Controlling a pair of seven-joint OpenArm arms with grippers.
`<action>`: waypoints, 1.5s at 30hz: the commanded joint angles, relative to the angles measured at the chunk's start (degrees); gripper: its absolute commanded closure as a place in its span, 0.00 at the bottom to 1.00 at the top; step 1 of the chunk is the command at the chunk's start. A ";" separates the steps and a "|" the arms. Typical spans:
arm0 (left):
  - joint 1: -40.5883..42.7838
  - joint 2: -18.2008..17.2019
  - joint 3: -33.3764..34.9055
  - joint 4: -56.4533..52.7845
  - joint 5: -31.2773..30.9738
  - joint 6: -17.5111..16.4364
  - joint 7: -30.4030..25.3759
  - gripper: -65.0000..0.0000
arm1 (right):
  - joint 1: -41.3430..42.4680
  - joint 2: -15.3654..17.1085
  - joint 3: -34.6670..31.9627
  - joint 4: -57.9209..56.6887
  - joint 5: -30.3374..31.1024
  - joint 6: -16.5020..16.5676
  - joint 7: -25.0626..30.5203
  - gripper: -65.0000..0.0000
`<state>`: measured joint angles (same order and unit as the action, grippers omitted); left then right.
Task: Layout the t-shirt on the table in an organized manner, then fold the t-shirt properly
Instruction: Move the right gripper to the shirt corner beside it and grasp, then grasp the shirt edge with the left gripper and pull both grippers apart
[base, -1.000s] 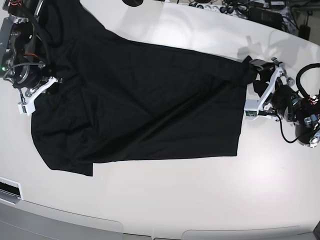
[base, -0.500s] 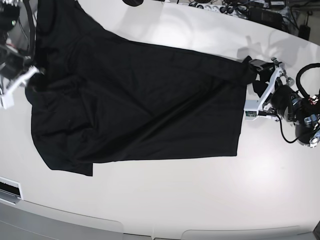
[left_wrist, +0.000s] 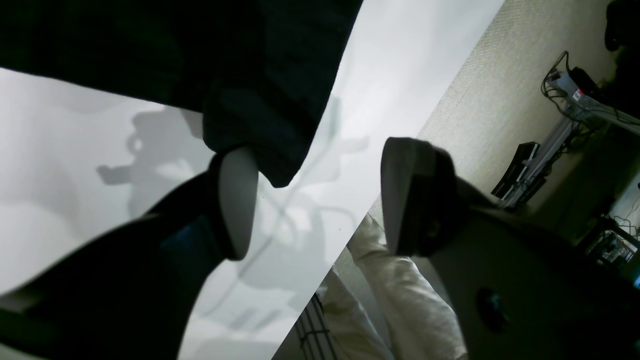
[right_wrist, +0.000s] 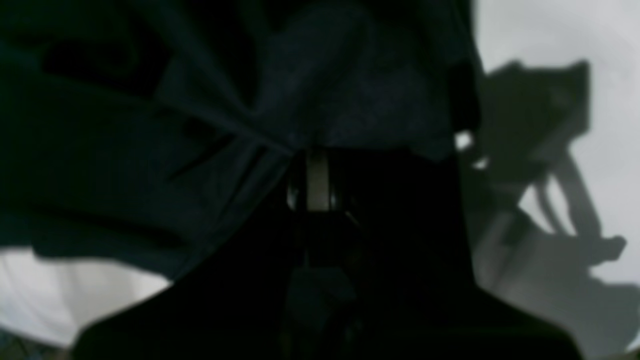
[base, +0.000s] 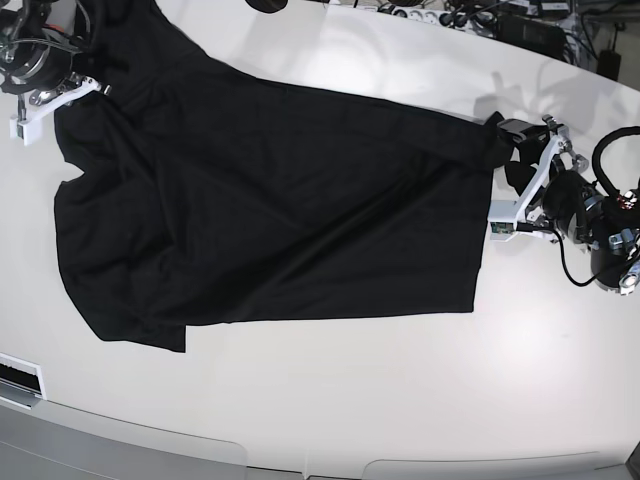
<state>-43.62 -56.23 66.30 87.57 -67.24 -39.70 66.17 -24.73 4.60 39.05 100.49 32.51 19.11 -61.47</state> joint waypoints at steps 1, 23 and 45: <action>-1.16 -0.92 -0.74 0.39 -0.68 -0.30 -0.20 0.40 | 0.00 0.81 0.33 1.01 0.02 -0.07 1.07 1.00; -1.14 -0.90 -8.83 -0.68 3.56 -0.30 -4.70 0.53 | -4.39 1.14 0.50 15.78 1.33 4.42 0.28 0.66; 21.70 19.19 -25.05 -12.37 37.62 10.64 -21.99 1.00 | 1.51 2.80 -18.69 1.68 -13.66 12.57 10.75 1.00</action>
<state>-20.80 -36.58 41.87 74.87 -30.68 -30.02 43.31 -23.68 6.83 20.27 101.14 17.93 31.55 -52.05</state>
